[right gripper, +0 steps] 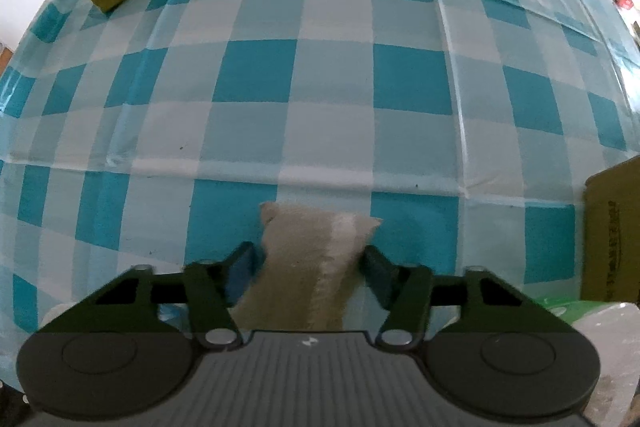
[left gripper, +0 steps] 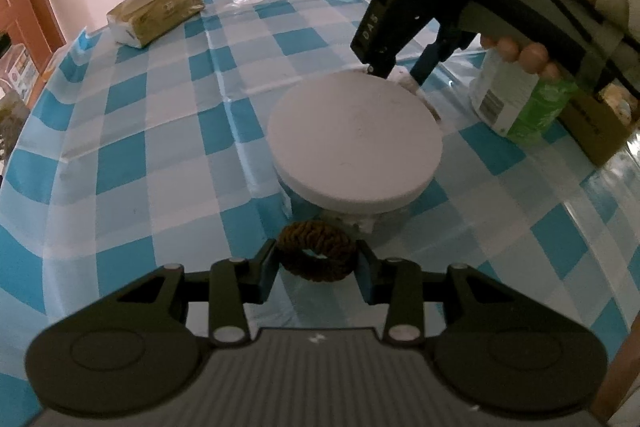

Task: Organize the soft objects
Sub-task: 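Grasp the tan fabric pouch with the right tool while the left tool holds the ring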

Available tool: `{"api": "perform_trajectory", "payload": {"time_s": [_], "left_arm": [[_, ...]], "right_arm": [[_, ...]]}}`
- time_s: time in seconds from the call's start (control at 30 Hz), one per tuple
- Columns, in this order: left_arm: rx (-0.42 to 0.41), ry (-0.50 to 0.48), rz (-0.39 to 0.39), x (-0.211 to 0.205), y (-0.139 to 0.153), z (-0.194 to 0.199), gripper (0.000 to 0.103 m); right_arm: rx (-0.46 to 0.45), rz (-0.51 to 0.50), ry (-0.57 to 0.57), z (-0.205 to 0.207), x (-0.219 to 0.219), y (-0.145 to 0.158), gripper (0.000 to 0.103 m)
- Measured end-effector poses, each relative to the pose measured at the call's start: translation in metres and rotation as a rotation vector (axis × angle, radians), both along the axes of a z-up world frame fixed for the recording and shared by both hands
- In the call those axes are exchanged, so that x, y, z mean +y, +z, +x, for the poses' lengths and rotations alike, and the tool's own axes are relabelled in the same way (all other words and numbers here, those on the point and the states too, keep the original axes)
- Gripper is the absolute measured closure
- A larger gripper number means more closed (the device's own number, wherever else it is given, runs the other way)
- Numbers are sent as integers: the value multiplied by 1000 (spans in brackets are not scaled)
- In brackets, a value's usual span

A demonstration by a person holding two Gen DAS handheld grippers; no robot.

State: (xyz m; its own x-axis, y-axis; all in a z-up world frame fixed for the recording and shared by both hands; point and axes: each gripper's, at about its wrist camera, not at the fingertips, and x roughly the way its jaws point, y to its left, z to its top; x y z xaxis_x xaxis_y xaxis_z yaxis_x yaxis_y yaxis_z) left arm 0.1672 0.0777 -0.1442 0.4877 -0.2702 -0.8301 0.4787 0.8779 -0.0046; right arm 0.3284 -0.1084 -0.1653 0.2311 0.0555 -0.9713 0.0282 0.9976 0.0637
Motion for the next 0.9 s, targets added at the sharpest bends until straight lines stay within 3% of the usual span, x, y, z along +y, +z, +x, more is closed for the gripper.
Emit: {"api": "perform_trajectory", "payload": {"time_s": [0.3, 0.47, 0.63, 0.83, 0.9], "left_arm": [[2, -6, 7, 1, 1, -1, 64], [2, -5, 10, 1, 1, -3, 64], [0, -5, 4, 1, 2, -4, 64], [2, -9, 6, 1, 2, -4, 64], [2, -11, 9, 1, 2, -4, 64]], "right_arm": [[-34, 12, 73, -3, 4, 9, 62], [-35, 5, 102, -4, 8, 11, 62], [-13, 22, 68, -6, 7, 12, 47], [-1, 20, 51, -9, 10, 6, 48], [-1, 12, 52, -9, 11, 4, 54]]}}
